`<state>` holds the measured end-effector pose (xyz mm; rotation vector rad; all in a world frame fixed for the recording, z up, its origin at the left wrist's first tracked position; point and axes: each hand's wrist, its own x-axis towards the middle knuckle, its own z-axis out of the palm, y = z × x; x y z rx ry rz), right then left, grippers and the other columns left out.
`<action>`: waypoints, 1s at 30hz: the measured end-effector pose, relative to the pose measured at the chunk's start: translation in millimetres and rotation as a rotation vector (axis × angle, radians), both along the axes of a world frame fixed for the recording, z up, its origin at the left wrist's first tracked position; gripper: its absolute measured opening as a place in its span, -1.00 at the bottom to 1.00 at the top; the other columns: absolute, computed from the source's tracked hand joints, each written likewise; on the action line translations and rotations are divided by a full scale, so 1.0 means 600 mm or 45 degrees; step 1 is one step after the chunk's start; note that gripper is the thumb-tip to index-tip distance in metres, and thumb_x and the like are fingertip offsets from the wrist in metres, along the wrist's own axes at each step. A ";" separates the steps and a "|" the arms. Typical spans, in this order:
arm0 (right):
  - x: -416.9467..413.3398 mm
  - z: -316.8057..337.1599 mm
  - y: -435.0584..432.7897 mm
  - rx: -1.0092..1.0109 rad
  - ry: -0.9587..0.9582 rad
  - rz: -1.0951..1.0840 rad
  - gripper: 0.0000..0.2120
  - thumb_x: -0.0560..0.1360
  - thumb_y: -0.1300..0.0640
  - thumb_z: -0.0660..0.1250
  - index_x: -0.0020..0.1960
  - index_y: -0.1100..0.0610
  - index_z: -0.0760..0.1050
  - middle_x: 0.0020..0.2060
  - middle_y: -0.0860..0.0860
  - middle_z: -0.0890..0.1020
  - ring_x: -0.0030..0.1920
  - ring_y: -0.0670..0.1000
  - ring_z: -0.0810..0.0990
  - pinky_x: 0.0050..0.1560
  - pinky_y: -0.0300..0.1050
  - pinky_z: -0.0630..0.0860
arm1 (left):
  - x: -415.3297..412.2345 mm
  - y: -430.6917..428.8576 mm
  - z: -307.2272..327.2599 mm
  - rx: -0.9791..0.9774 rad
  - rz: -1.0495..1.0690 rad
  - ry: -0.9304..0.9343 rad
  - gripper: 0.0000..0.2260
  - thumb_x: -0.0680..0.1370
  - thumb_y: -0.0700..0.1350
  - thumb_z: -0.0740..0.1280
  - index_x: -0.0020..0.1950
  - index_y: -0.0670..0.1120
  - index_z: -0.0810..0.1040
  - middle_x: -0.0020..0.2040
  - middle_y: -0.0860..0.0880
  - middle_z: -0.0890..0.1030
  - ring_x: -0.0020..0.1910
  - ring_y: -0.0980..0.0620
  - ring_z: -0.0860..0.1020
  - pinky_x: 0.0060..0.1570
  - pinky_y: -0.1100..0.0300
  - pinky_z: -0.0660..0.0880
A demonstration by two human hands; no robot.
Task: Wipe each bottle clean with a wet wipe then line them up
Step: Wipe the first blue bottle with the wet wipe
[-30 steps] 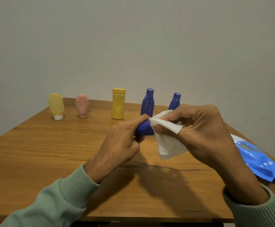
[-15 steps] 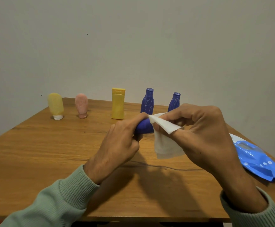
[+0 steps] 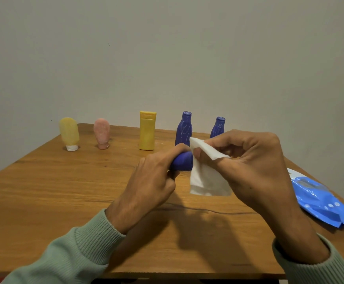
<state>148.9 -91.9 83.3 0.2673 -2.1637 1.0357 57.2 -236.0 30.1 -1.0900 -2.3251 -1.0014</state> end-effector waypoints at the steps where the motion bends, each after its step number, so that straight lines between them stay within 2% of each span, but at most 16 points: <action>1: 0.000 0.003 0.001 -0.041 0.002 -0.015 -0.84 0.34 0.11 0.50 -0.18 -0.13 0.59 -0.35 -0.22 0.61 -0.19 -0.24 0.60 -0.31 -0.40 0.53 | -0.002 0.000 -0.001 0.000 -0.020 0.014 -0.53 0.45 -0.35 0.38 0.28 0.04 0.47 0.02 0.06 0.60 -0.08 0.10 0.54 -0.06 0.21 0.48; 3: 0.001 0.009 0.007 -0.119 -0.007 -0.053 -0.89 0.32 0.06 0.49 -0.26 -0.13 0.60 -0.36 -0.19 0.65 -0.26 -0.17 0.62 -0.32 -0.26 0.59 | -0.005 0.000 -0.003 0.016 -0.040 0.022 -0.54 0.44 -0.35 0.38 0.22 0.08 0.47 -0.02 0.09 0.60 -0.11 0.14 0.54 -0.10 0.22 0.47; 7: 0.001 0.018 0.023 -0.243 -0.096 -0.075 -0.92 0.28 0.02 0.52 -0.24 -0.03 0.66 -0.33 -0.11 0.68 -0.30 -0.07 0.65 -0.30 -0.04 0.64 | -0.009 0.001 -0.003 0.063 -0.026 0.008 -0.58 0.46 -0.31 0.41 0.20 0.10 0.48 -0.11 0.27 0.48 -0.14 0.35 0.48 -0.15 0.43 0.30; 10: 0.004 0.022 0.027 -0.286 -0.161 -0.014 -0.86 0.24 0.00 0.52 -0.23 0.01 0.67 -0.30 -0.07 0.69 -0.28 -0.04 0.66 -0.29 -0.07 0.64 | -0.012 0.003 -0.004 0.066 -0.029 -0.013 -0.59 0.47 -0.30 0.42 0.22 0.07 0.48 -0.07 0.23 0.49 -0.12 0.35 0.46 -0.11 0.42 0.30; 13: 0.005 0.021 0.023 -0.304 -0.219 0.043 -0.83 0.25 0.03 0.52 -0.18 0.04 0.68 -0.29 -0.06 0.69 -0.27 -0.04 0.67 -0.28 -0.09 0.63 | -0.012 0.003 -0.006 0.065 -0.063 -0.022 -0.58 0.47 -0.31 0.41 0.21 0.08 0.48 0.00 0.14 0.56 -0.10 0.21 0.51 -0.05 0.31 0.40; 18: 0.003 0.014 0.012 -0.251 -0.263 0.084 -0.84 0.22 -0.05 0.47 -0.22 -0.05 0.64 -0.30 -0.17 0.66 -0.23 -0.18 0.62 -0.37 -0.33 0.54 | -0.009 0.003 -0.013 0.052 -0.102 0.009 -0.55 0.45 -0.34 0.39 0.24 0.08 0.46 0.04 0.03 0.62 -0.04 0.13 0.53 -0.03 0.25 0.46; 20: 0.002 0.012 0.010 -0.213 -0.263 0.095 -0.87 0.25 -0.03 0.49 -0.21 -0.06 0.65 -0.30 -0.18 0.66 -0.22 -0.19 0.62 -0.35 -0.35 0.53 | -0.010 0.002 -0.016 0.049 -0.109 0.042 -0.53 0.44 -0.34 0.38 0.21 0.12 0.42 0.02 0.01 0.62 -0.06 0.11 0.53 -0.06 0.23 0.47; 25: 0.002 0.011 0.009 -0.141 -0.269 0.097 -0.88 0.29 0.01 0.50 -0.18 -0.07 0.65 -0.26 -0.18 0.66 -0.17 -0.18 0.61 -0.30 -0.33 0.56 | -0.012 -0.001 -0.018 0.019 -0.107 0.034 -0.56 0.45 -0.37 0.38 0.28 -0.07 0.50 0.07 -0.05 0.62 -0.03 0.13 0.50 -0.02 0.38 0.34; 28: 0.005 0.017 0.014 -0.202 -0.298 0.127 -0.82 0.23 -0.05 0.48 -0.19 -0.03 0.66 -0.27 -0.13 0.67 -0.24 -0.12 0.64 -0.33 -0.26 0.58 | -0.014 0.002 -0.015 0.054 -0.153 0.032 -0.52 0.42 -0.37 0.38 0.22 0.06 0.47 0.02 0.02 0.62 -0.06 0.15 0.52 -0.07 0.35 0.40; 30: 0.005 0.020 0.021 -0.261 -0.306 0.131 -0.81 0.23 -0.01 0.50 -0.19 0.02 0.67 -0.28 -0.07 0.68 -0.27 -0.07 0.66 -0.32 -0.20 0.59 | -0.015 0.004 -0.015 0.097 -0.153 0.010 -0.50 0.43 -0.35 0.41 0.18 0.16 0.43 0.02 0.08 0.61 -0.05 0.18 0.52 -0.04 0.36 0.43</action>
